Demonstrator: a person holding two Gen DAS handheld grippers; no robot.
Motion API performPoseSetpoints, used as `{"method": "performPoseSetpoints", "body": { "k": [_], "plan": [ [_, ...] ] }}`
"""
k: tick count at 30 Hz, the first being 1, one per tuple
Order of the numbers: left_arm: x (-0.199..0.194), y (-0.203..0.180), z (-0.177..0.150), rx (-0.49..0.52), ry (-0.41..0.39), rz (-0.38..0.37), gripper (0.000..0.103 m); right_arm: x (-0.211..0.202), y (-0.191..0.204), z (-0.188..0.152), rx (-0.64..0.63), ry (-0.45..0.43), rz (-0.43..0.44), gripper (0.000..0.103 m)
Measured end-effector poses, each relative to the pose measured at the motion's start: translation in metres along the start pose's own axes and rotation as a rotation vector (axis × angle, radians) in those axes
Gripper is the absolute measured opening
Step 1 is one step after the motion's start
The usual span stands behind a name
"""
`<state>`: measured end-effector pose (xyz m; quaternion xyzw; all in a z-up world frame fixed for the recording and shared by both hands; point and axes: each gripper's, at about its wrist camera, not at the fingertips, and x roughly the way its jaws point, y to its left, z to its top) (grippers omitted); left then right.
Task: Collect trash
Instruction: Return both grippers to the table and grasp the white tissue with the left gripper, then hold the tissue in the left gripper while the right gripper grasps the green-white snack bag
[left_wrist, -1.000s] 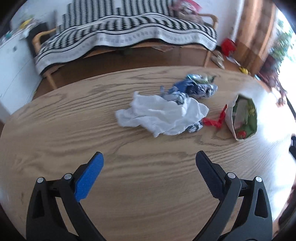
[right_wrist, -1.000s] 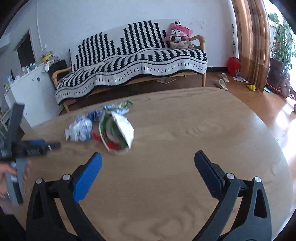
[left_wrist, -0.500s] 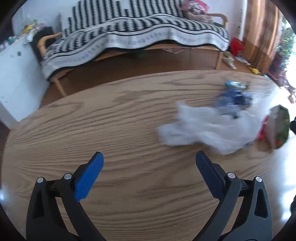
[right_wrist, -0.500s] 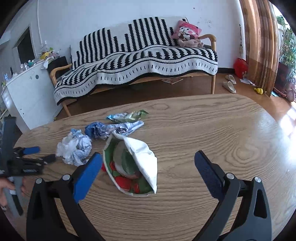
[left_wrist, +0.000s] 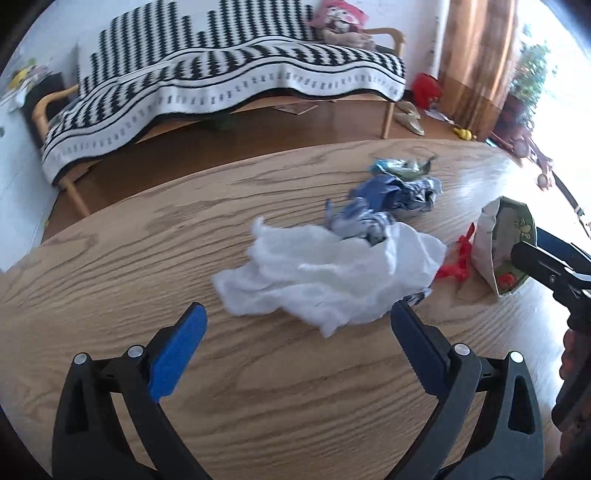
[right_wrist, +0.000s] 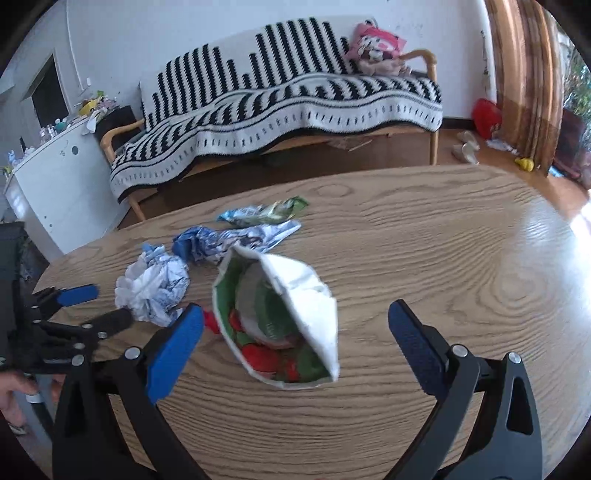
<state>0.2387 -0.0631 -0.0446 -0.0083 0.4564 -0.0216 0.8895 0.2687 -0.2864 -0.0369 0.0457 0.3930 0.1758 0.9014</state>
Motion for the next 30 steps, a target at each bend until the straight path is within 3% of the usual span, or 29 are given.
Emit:
{"method": "performPoseSetpoints", "body": {
  "k": [3,5,6,7,9,10,12,13,16,24,30],
  "plan": [
    [0.005,-0.004,0.003,0.02,-0.005,-0.034,0.096,0.004,0.0,0.003,0.006,0.004,0.012,0.096],
    [0.008,-0.006,0.006,0.026,-0.016,-0.042,0.093,0.008,-0.001,0.006,0.021,0.008,0.042,0.09],
    [0.01,-0.006,0.008,0.03,-0.014,-0.047,0.091,0.01,-0.001,0.007,0.027,0.013,0.049,0.08],
    [0.012,-0.007,0.009,0.036,-0.006,-0.057,0.084,0.014,-0.001,0.008,0.038,0.025,0.055,0.069],
    [0.017,-0.01,0.009,0.047,0.013,-0.086,0.069,0.017,-0.001,0.007,0.04,0.031,0.053,0.061],
    [0.017,-0.01,0.009,0.058,0.008,-0.077,0.064,0.016,0.0,0.006,0.029,0.026,0.05,0.061],
    [0.016,-0.013,0.007,0.091,-0.01,-0.062,0.044,0.014,0.001,0.005,0.013,0.022,0.05,0.06],
    [0.015,-0.013,0.007,0.097,-0.017,-0.07,0.03,0.013,0.001,0.003,0.015,0.02,0.056,0.059],
    [0.013,-0.012,0.005,0.092,-0.024,-0.077,0.017,0.01,0.001,-0.001,0.019,0.016,0.064,0.058],
    [-0.007,-0.007,-0.004,0.042,-0.071,-0.081,0.013,-0.019,0.009,-0.006,-0.036,-0.065,0.039,0.059],
    [-0.047,0.003,-0.018,-0.016,-0.098,-0.06,0.012,-0.031,0.013,-0.01,-0.024,-0.062,0.06,0.059]
  ]
}}
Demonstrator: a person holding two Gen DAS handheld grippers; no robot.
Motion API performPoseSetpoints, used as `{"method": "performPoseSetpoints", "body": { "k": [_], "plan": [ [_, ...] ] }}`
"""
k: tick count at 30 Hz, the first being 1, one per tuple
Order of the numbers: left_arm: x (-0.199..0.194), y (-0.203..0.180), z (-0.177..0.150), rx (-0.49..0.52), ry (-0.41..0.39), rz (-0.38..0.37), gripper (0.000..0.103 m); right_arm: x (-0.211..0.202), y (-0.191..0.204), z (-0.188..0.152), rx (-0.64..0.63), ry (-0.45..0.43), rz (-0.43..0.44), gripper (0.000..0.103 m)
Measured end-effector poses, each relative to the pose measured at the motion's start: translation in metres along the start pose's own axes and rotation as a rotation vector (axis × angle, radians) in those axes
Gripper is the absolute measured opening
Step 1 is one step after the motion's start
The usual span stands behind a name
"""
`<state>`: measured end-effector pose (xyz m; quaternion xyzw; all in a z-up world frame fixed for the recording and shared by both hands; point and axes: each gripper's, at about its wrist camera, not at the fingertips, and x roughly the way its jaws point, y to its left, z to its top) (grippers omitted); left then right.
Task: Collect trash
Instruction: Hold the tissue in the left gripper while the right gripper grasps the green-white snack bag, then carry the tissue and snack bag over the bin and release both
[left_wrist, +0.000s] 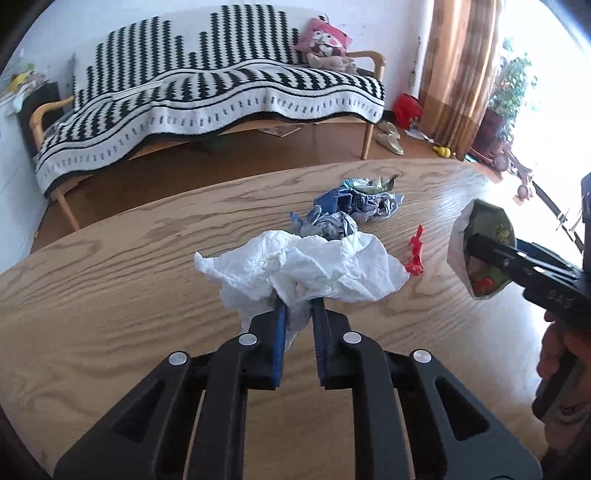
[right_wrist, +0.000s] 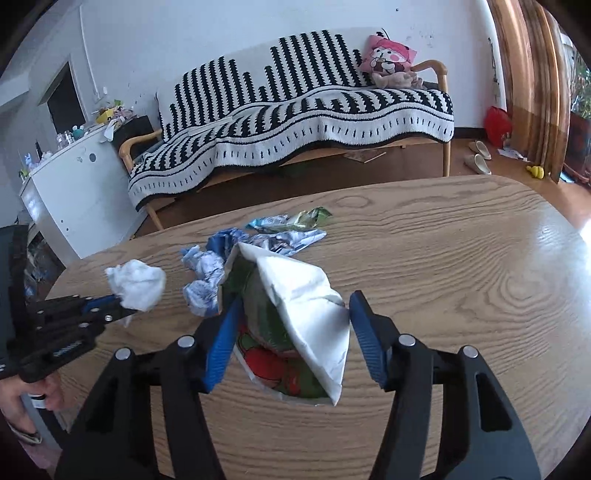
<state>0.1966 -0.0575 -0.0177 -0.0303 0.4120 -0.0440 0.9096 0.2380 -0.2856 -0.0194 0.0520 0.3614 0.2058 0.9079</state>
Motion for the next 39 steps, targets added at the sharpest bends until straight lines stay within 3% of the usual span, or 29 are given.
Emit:
{"method": "performPoseSetpoints", "body": {
  "k": [7,14,20,25,28,32,36,39],
  "plan": [
    [-0.052,-0.009,-0.02,-0.025,0.005,0.025,0.012,-0.051,0.021,0.005,0.001,-0.048,0.048,0.059],
    [-0.124,-0.062,-0.021,0.041,-0.046,0.006,0.012,-0.167,-0.005,-0.011,0.05,-0.144,0.033,0.059],
    [-0.159,-0.184,-0.045,0.193,-0.049,-0.168,0.013,-0.282,-0.067,-0.072,0.09,-0.158,-0.076,0.059],
    [-0.148,-0.286,-0.101,0.262,0.089,-0.359,0.013,-0.344,-0.13,-0.141,0.17,-0.099,-0.192,0.059],
    [-0.125,-0.339,-0.146,0.282,0.217,-0.45,0.013,-0.351,-0.166,-0.192,0.271,-0.032,-0.229,0.059],
    [-0.09,-0.383,-0.203,0.289,0.368,-0.474,0.013,-0.343,-0.204,-0.264,0.443,0.063,-0.252,0.059],
    [-0.07,-0.384,-0.238,0.336,0.426,-0.392,0.013,-0.332,-0.218,-0.312,0.555,0.14,-0.238,0.059],
    [-0.076,-0.384,-0.233,0.358,0.382,-0.396,0.013,-0.327,-0.219,-0.324,0.577,0.16,-0.224,0.059]
  ]
}}
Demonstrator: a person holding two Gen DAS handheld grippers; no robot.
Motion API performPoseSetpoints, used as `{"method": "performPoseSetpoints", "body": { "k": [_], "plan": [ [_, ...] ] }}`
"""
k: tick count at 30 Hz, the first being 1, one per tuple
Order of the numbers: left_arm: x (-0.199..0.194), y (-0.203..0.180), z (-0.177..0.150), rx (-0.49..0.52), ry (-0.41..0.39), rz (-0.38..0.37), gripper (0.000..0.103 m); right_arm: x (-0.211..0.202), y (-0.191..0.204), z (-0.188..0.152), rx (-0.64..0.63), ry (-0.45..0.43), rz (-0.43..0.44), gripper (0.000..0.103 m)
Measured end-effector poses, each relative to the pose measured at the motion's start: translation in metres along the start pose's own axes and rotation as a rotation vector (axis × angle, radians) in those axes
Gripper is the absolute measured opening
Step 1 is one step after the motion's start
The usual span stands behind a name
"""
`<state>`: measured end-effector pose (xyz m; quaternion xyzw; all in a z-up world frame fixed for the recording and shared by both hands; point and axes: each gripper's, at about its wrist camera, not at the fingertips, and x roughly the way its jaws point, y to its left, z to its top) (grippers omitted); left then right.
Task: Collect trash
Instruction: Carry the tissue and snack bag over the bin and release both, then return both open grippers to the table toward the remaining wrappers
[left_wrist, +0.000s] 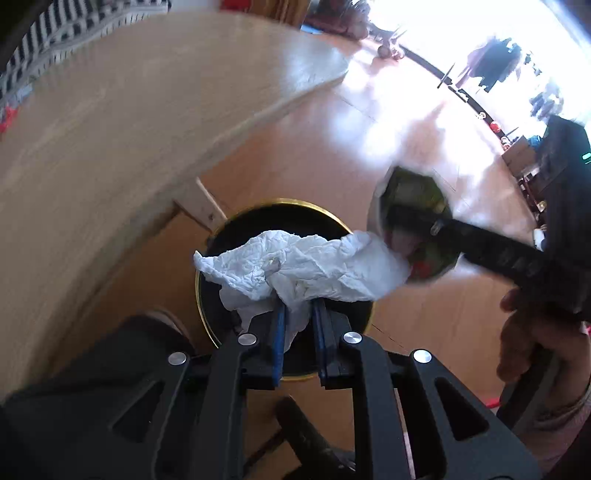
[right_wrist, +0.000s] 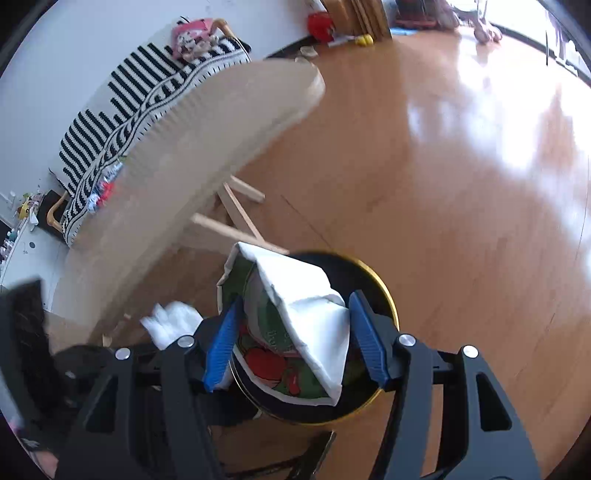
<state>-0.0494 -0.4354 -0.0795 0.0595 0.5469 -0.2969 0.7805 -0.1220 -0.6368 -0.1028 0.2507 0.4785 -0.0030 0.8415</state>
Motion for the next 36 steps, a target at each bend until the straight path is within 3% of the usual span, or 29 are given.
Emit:
{"method": "performPoseSetpoints", "body": {
  "k": [24,25,26,27,28,30,33,36],
  "plan": [
    [0.006,-0.004,-0.001,0.01,0.043,-0.05,0.014,0.003,0.007,0.02,0.004,-0.006,-0.006,0.06],
    [0.008,-0.004,-0.001,0.009,0.056,-0.043,0.019,0.001,0.006,0.021,0.016,-0.011,-0.005,0.062],
    [0.011,-0.004,-0.001,0.006,0.07,-0.031,0.042,0.001,0.004,0.022,0.035,-0.006,-0.005,0.066],
    [0.013,-0.003,-0.001,-0.005,0.078,-0.013,0.06,0.002,0.002,0.024,0.057,-0.001,-0.002,0.081],
    [0.012,-0.002,-0.001,-0.019,0.056,-0.004,0.088,0.002,-0.001,0.025,0.074,-0.006,-0.002,0.098],
    [0.001,0.0,-0.002,-0.05,-0.024,-0.019,0.093,-0.001,-0.002,0.027,0.082,-0.038,-0.021,0.096],
    [-0.006,-0.001,-0.003,-0.048,-0.055,-0.034,0.093,-0.012,-0.003,0.029,0.06,-0.136,-0.101,0.096],
    [-0.027,-0.002,0.004,-0.035,-0.107,-0.071,0.093,-0.017,-0.003,0.032,0.056,-0.175,-0.153,0.096]
  ]
}}
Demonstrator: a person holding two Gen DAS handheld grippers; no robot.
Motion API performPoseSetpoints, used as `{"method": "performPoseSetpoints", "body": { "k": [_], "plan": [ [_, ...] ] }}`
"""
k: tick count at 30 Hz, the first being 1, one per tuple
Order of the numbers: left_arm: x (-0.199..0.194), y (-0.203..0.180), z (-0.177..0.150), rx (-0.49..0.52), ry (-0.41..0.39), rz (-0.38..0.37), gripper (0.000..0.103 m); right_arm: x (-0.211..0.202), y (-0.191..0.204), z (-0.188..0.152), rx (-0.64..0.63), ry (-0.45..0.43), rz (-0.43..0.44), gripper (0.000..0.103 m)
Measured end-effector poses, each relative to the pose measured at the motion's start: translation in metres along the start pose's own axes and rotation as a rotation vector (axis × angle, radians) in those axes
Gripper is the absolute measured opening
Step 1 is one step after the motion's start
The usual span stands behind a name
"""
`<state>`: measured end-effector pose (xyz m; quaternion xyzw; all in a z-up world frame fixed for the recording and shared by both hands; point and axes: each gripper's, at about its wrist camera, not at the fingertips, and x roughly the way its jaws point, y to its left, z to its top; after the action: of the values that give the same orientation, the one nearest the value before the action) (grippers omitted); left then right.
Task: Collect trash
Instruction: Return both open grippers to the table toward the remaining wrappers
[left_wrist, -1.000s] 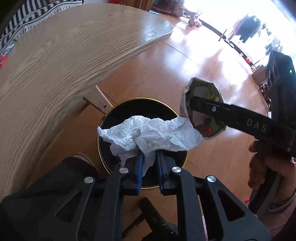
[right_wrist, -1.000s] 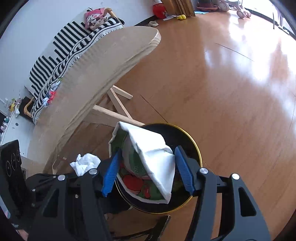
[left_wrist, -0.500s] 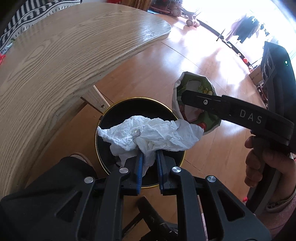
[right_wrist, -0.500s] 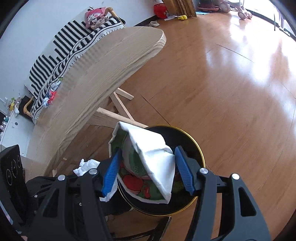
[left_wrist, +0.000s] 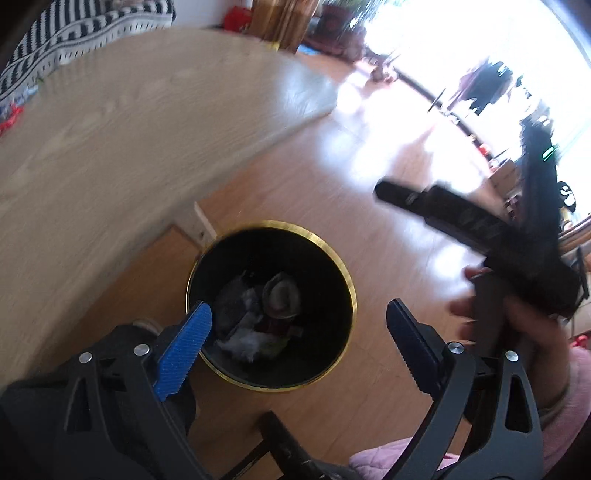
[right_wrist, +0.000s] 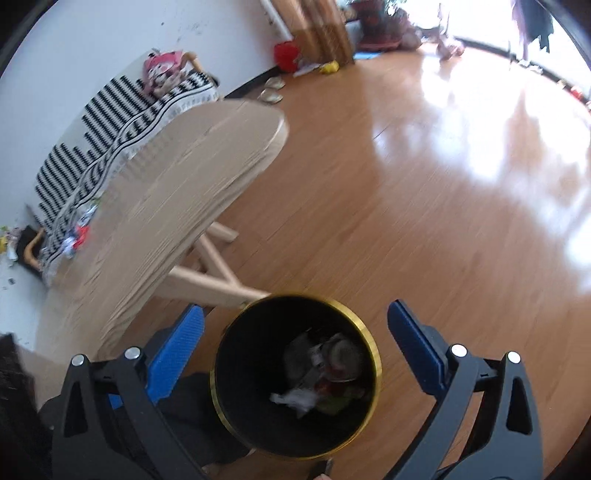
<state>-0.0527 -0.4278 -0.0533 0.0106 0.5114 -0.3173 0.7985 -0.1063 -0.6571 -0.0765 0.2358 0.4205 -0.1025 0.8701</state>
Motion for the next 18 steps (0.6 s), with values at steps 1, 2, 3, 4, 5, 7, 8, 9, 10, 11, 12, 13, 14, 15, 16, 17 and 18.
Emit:
{"method": "performPoseSetpoints", "body": {
  "k": [1,2,3,4,5,7,8,9,10,11,12,13,14,15,16,17,18],
  "plan": [
    [-0.01,0.001,0.005,0.004,-0.029,0.011,0.094,0.0,0.001,0.002,-0.008,-0.003,-0.006,0.096],
    [-0.024,0.005,0.013,0.009,-0.071,0.031,0.097,0.001,0.005,0.004,-0.022,-0.003,-0.012,0.096],
    [-0.034,0.009,0.019,0.01,-0.103,0.054,0.097,0.001,0.011,0.009,-0.038,-0.007,-0.024,0.096],
    [-0.045,0.015,0.026,0.009,-0.134,0.087,0.097,0.002,0.016,0.012,-0.045,-0.012,-0.016,0.096],
    [-0.059,0.027,0.033,0.001,-0.169,0.142,0.097,0.001,0.021,0.015,-0.047,-0.015,-0.005,0.096],
    [-0.075,0.048,0.04,-0.018,-0.205,0.216,0.097,0.002,0.039,0.024,-0.065,-0.03,0.02,0.096],
    [-0.085,0.068,0.044,-0.038,-0.224,0.271,0.097,0.002,0.05,0.029,-0.082,-0.041,0.026,0.096],
    [-0.09,0.082,0.045,-0.055,-0.23,0.308,0.097,0.003,0.066,0.035,-0.11,-0.053,0.037,0.096],
    [-0.095,0.101,0.046,-0.078,-0.231,0.347,0.097,0.005,0.08,0.039,-0.131,-0.059,0.052,0.096],
    [-0.1,0.126,0.047,-0.116,-0.22,0.384,0.097,0.005,0.09,0.042,-0.144,-0.063,0.065,0.096],
    [-0.104,0.145,0.045,-0.149,-0.21,0.405,0.097,0.008,0.109,0.047,-0.163,-0.072,0.086,0.096],
    [-0.109,0.171,0.042,-0.198,-0.202,0.43,0.097,0.009,0.122,0.052,-0.179,-0.077,0.101,0.096],
    [-0.114,0.192,0.039,-0.241,-0.198,0.452,0.097,0.012,0.137,0.055,-0.198,-0.082,0.117,0.096],
    [-0.117,0.207,0.037,-0.271,-0.196,0.469,0.097,0.016,0.159,0.059,-0.229,-0.085,0.137,0.096],
    [-0.122,0.226,0.036,-0.307,-0.19,0.491,0.097,0.02,0.176,0.062,-0.257,-0.086,0.152,0.096],
    [-0.125,0.249,0.033,-0.349,-0.182,0.518,0.097,0.024,0.191,0.064,-0.28,-0.085,0.164,0.096],
    [-0.129,0.263,0.03,-0.37,-0.178,0.53,0.097,0.032,0.215,0.066,-0.326,-0.081,0.18,0.096]
  ]
}}
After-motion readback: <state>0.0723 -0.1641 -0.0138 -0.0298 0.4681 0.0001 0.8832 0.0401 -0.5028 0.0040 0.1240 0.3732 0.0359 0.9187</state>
